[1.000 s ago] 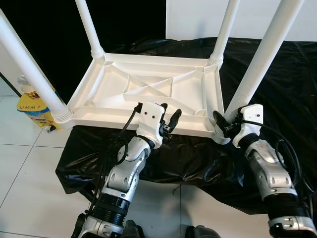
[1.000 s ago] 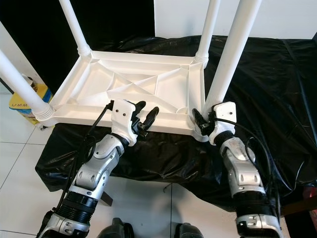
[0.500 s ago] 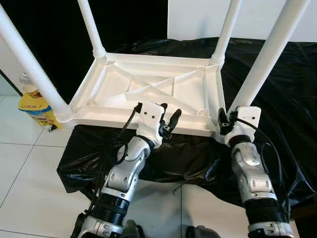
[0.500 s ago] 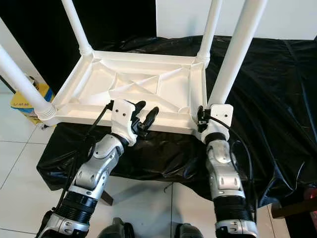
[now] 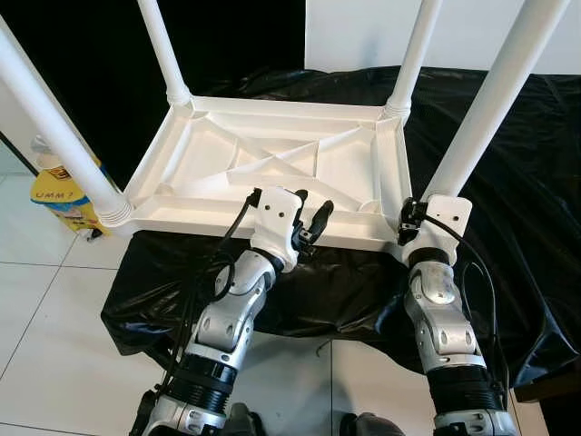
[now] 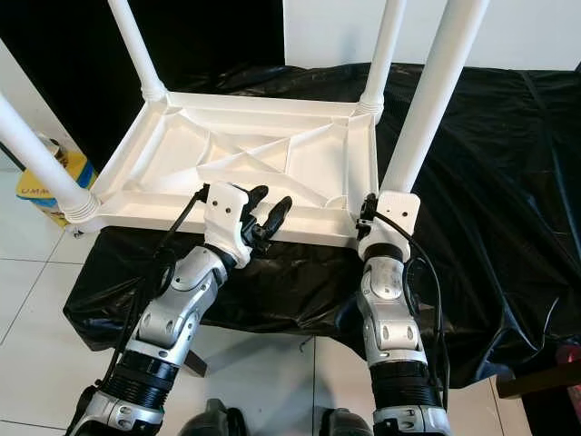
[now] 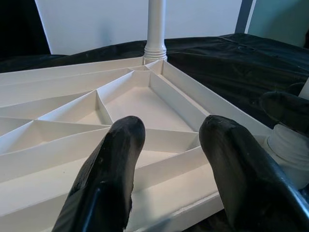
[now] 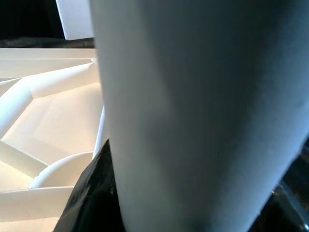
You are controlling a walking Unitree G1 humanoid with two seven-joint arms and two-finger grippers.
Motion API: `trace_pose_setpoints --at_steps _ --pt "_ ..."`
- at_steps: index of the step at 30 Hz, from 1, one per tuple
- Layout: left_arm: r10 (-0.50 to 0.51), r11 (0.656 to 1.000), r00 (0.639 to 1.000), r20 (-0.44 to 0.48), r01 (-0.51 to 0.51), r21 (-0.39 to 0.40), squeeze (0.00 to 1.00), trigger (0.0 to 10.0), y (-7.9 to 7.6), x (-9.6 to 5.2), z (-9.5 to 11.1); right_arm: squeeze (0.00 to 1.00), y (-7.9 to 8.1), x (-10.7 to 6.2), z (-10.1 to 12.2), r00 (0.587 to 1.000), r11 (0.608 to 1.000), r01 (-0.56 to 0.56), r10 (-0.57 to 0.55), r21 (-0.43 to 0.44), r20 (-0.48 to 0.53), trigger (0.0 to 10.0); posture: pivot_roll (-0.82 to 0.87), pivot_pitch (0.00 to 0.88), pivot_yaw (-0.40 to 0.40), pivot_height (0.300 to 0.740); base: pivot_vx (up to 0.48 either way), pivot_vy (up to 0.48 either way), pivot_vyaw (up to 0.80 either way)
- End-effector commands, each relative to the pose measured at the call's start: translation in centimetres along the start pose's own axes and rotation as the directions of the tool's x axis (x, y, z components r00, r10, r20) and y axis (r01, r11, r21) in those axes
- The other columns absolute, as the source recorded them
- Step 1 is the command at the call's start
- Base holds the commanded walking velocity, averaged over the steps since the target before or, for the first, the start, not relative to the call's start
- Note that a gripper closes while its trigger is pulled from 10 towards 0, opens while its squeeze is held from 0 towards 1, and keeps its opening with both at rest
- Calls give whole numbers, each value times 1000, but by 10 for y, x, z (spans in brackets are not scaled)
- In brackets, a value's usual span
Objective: Building children table
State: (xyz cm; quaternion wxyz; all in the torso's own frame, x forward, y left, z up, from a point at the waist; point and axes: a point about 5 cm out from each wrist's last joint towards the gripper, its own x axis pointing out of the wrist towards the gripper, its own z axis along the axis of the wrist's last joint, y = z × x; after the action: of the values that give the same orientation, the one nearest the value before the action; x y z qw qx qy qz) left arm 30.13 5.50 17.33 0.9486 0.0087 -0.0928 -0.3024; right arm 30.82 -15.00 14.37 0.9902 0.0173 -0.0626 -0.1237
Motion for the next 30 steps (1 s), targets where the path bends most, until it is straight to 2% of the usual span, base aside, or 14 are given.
trace_pose_setpoints --at_steps 1,2,3,10,13,16,18,22,24,25,26,28,29,30 --pt "-20 1000 1000 1 20 8 0 10000 -2 -1 2 0 5 -7 -15 997 1000 -29 29 -1 -75 10000 73 98 11 740 0 0 0" --pt "-20 1000 1000 1 20 8 0 10000 -2 0 2 0 6 -7 -15 997 1000 -31 31 1 -71 10000 73 98 11 740 0 0 0" --pt "-21 1000 1000 2 21 8 0 10000 -3 0 2 1000 5 -6 -13 998 999 -37 37 0 -58 10000 71 95 9 740 0 0 0" --pt "-22 1000 1000 6 22 8 0 10000 -4 1 2 1000 -2 -8 -6 995 995 -95 95 3 0 10000 69 90 6 740 0 0 0" --pt "-25 1000 1000 8 25 8 0 10000 -4 1 3 1000 -18 -13 -5 975 975 -221 221 12 22 10000 64 87 7 740 0 0 0" --pt "-26 1000 1000 8 26 8 0 10000 -4 1 2 1000 -24 -13 -4 964 964 -264 263 16 33 10000 62 85 7 740 0 0 0" --pt "-30 1000 999 9 30 7 0 10000 -5 2 3 1000 -36 -12 -1 942 943 -333 333 -3 44 10000 58 84 12 740 0 0 0" --pt "-42 999 999 8 42 11 0 10000 -6 2 2 1000 -49 -5 0 921 921 -388 389 -45 27 10000 50 82 20 740 0 0 0" --pt "-42 999 999 8 42 11 0 10000 -6 2 2 1000 -49 -5 0 921 921 -388 389 -45 27 10000 50 82 20 740 0 0 0" --pt "-51 999 999 7 51 12 0 10000 -7 3 2 39 -53 0 -1 905 903 -424 425 -70 3 10000 47 80 24 740 0 0 0" --pt "-51 999 999 7 51 12 0 10000 -7 3 2 39 -53 0 -1 905 903 -424 425 -70 3 10000 47 80 24 740 0 0 0" --pt "-67 998 998 5 67 16 0 10000 -9 3 2 0 -55 5 0 885 882 -464 464 -84 -20 10000 47 79 26 740 0 0 0" --pt "-91 996 996 3 91 19 0 10000 -12 2 2 0 -53 10 0 859 854 -512 511 -94 -37 10000 48 80 31 740 0 0 0" --pt "-91 996 996 3 91 19 0 10000 -12 2 2 0 -53 10 0 859 854 -512 511 -94 -37 10000 48 80 31 740 0 0 0"
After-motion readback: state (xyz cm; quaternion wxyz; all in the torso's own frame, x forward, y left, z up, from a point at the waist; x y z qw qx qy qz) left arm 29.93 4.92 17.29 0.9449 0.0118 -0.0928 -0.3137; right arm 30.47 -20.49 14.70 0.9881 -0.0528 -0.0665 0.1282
